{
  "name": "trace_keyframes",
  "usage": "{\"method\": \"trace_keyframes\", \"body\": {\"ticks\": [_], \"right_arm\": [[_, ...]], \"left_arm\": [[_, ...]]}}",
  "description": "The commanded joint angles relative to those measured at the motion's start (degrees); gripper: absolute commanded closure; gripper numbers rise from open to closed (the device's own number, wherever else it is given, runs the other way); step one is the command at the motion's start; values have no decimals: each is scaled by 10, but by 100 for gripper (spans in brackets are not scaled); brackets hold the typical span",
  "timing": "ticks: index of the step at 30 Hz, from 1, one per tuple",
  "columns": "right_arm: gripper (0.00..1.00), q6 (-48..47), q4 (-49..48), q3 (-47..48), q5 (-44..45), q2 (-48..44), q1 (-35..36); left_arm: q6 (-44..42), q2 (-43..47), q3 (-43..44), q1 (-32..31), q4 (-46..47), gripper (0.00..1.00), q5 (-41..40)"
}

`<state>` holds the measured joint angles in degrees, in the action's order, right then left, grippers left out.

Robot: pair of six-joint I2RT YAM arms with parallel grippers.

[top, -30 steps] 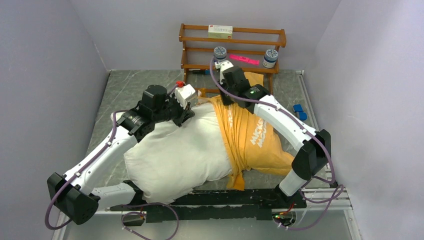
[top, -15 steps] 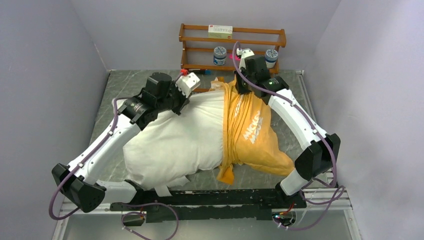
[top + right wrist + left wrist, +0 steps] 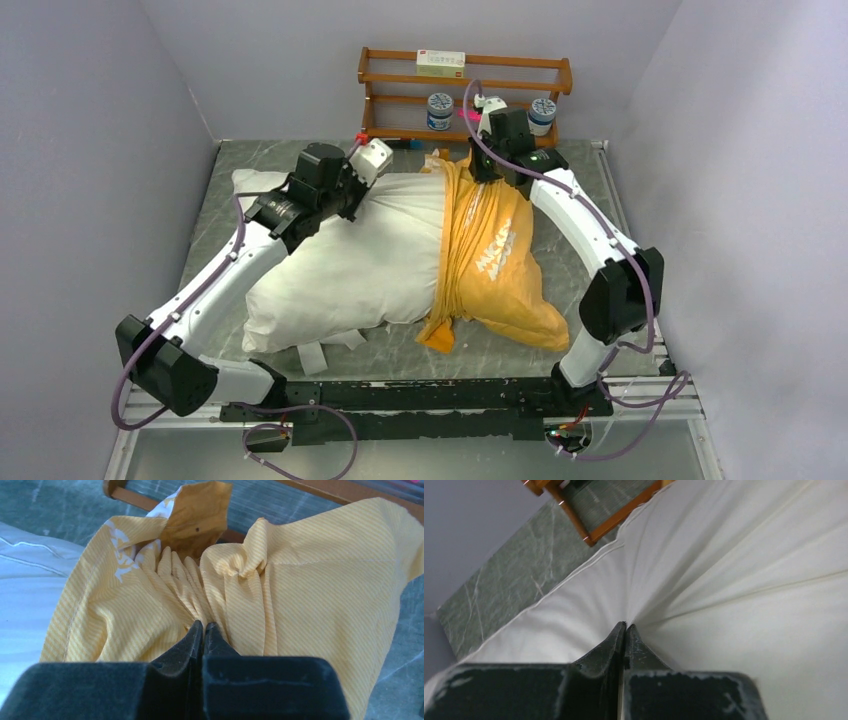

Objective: Remove the pillowcase from the pillow
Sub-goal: Remove the pillow from the pillowcase.

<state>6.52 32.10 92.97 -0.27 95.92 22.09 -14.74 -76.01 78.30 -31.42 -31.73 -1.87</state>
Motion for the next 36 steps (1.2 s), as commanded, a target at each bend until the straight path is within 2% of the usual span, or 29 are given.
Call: {"method": "trace_keyframes", "body": {"ticks": [1,4,8,10,12,16,21,26,29,30,36], "right_arm": [[100,-18,-38,-5,98,26,-37],[100,-14,-26,15,67,43,-37],[96,-6,-39,20,7,32,-27],[87,-3,-35,28,6,30,-25],[72,-5,-29,32,5,22,-23],[62,0,-35,12,-32,-18,-20],[49,10,-34,-29,-29,-79,4],[43,26,-35,-94,1,-161,37],[38,30,-24,-127,36,-202,68],[38,32,-18,-139,46,-215,76],[31,69,13,-214,81,-293,133]], "left_arm": [[12,3,-25,55,-11,95,-175],[34,-24,-29,57,0,95,-180],[59,-44,-37,56,39,95,-96],[68,-46,-33,56,49,95,-55],[74,-38,-29,56,53,95,-28],[78,10,-32,56,66,79,5],[81,63,-38,55,61,49,55],[79,111,-61,43,45,32,108],[71,136,-75,25,31,15,135],[69,147,-84,19,33,4,138],[44,204,-135,5,24,3,190]]}}
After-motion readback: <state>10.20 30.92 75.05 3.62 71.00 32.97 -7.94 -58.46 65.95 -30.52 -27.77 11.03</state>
